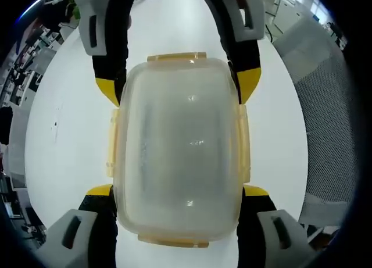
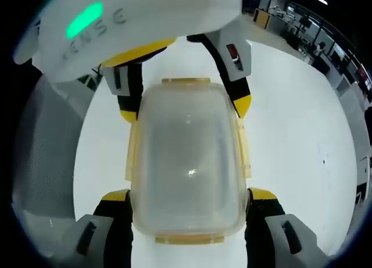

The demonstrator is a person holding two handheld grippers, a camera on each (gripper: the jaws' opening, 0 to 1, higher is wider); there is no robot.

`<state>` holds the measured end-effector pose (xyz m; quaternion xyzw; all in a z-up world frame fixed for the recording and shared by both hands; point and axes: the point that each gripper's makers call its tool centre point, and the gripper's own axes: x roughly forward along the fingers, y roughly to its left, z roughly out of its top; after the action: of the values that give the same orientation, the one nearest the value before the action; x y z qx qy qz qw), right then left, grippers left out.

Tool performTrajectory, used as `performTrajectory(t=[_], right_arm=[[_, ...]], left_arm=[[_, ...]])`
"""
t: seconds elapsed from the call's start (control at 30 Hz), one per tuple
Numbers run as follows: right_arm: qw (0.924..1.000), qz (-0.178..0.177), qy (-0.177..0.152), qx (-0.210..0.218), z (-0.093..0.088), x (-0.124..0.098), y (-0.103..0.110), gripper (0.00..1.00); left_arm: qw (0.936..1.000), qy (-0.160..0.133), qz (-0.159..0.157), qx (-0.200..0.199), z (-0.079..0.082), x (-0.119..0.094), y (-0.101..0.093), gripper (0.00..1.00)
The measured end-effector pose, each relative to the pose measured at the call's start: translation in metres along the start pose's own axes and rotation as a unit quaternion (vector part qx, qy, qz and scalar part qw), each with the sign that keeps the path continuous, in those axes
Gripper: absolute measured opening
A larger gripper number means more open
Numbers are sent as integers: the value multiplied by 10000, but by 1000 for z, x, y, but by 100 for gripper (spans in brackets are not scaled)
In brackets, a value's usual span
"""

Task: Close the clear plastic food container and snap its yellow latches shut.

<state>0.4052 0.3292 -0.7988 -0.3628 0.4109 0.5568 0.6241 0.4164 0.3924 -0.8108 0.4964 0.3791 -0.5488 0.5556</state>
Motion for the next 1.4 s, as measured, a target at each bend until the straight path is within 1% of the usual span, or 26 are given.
performTrajectory(t=[1.0,1.17,1.27,1.4], right_arm=[[10000,-4,-47,25,0,-1,-28,80],[10000,-8,-59,46,-2,-1,-34,80],[10000,10,-71,29,-2,-1,-36,80],[10000,3,-42,22,-2,-1,-36,80]], left_arm=[[10000,65,2,-5,0,4,28,85],[9999,104,-9,28,1,6,35,85],[9999,141,-1,6,1,6,36,85],[9999,109,7,-8,1,6,36,85]])
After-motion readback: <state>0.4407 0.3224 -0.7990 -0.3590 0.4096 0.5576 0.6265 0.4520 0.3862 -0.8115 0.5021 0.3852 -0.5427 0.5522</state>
